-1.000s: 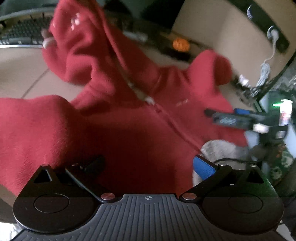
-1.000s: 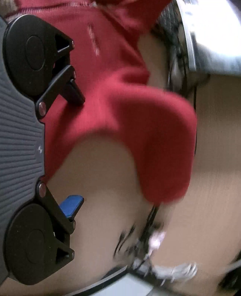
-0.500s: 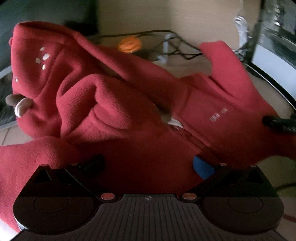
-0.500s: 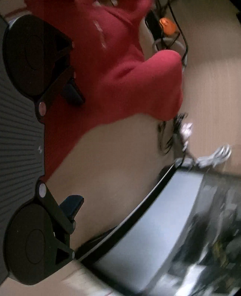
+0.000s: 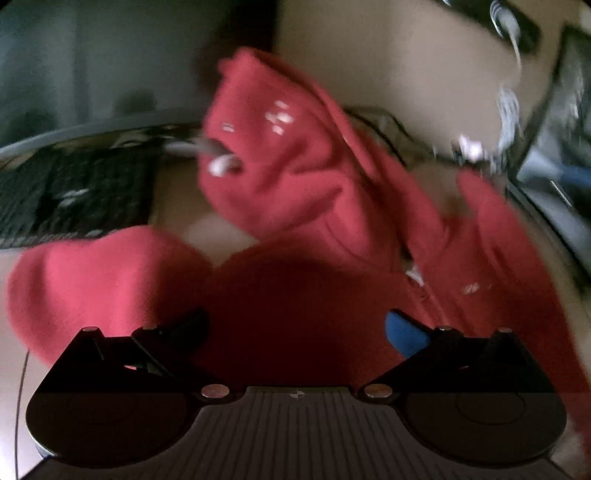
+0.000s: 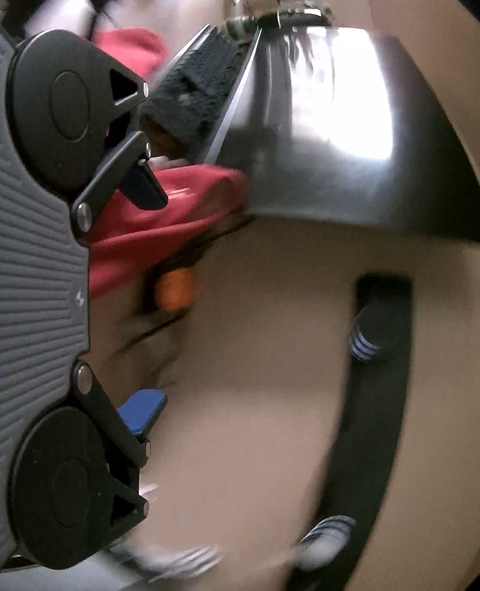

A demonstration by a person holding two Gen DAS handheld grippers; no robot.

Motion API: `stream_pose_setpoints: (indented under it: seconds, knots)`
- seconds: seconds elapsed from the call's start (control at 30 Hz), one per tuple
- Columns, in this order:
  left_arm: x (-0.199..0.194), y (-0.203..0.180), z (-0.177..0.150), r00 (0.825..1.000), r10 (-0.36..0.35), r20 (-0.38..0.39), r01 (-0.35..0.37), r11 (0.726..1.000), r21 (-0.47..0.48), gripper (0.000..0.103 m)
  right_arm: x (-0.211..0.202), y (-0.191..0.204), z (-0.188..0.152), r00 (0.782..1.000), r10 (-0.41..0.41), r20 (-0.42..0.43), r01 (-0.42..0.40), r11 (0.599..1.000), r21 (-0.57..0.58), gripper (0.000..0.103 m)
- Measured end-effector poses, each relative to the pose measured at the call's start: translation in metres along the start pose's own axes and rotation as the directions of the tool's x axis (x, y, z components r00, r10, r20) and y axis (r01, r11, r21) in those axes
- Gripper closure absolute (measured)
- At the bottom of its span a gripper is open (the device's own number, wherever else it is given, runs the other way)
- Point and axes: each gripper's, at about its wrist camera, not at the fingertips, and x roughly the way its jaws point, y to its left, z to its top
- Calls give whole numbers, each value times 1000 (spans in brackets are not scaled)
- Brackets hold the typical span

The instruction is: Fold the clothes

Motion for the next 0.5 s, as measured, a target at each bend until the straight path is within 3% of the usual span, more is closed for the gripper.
stream_pose_setpoints:
  seconds: [0.1,0.23,0.5]
  knots:
    - [-28,1,-8,999,21,45,-19,998,-62,0,57,23,29,999,39,-3,-39,998,-44,0]
    - [-52,2,-27,998,34,51,-27,990,-140,0,121,51,30,995,-78,-56,70,990,-120,0]
    - [-73,23,-62,996,88,-8,-87,964,-253,0,149,55,1,972,-194,-136,161,962,-220,0]
